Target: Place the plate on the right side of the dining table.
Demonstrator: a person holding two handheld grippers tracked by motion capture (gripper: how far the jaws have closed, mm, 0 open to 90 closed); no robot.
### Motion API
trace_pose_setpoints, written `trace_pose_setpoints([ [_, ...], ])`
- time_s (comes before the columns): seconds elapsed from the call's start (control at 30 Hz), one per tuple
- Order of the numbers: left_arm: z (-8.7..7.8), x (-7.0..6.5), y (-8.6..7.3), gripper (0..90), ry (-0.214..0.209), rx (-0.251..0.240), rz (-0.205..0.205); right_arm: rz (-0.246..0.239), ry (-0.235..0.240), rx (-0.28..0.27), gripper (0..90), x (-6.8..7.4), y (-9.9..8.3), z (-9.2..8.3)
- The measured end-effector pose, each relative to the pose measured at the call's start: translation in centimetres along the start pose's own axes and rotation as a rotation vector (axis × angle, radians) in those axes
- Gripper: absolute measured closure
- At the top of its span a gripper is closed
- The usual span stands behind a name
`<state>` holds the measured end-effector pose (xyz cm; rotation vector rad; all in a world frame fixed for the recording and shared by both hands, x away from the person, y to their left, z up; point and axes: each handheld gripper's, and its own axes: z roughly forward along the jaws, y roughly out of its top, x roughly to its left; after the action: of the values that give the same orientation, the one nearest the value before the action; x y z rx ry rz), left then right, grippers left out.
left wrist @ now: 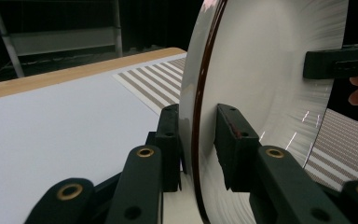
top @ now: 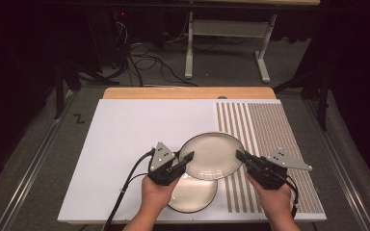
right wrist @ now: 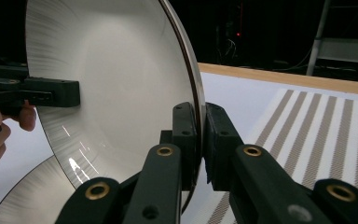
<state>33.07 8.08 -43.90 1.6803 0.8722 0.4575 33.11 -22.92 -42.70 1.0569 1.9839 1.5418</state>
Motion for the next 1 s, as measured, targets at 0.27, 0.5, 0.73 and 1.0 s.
trace_pose_setpoints([
  [0.27,2.0,-1.0,1.1,71.5,0.006,0.022,0.001,0.023,-0.029,-0.005,85.5,-1.7,0.3,-0.8],
  [0.5,4.1,-1.9,1.8,70.3,0.011,0.047,0.014,0.037,-0.057,-0.014,85.4,-3.4,0.4,-1.5],
  [0.73,6.1,-2.7,2.2,70.0,0.007,0.080,0.040,0.041,-0.089,-0.012,85.0,-5.0,0.2,-2.1],
  [1.0,9.3,-4.3,2.9,68.8,-0.001,0.122,0.072,0.063,-0.128,-0.018,85.2,-7.5,-0.4,-3.7],
])
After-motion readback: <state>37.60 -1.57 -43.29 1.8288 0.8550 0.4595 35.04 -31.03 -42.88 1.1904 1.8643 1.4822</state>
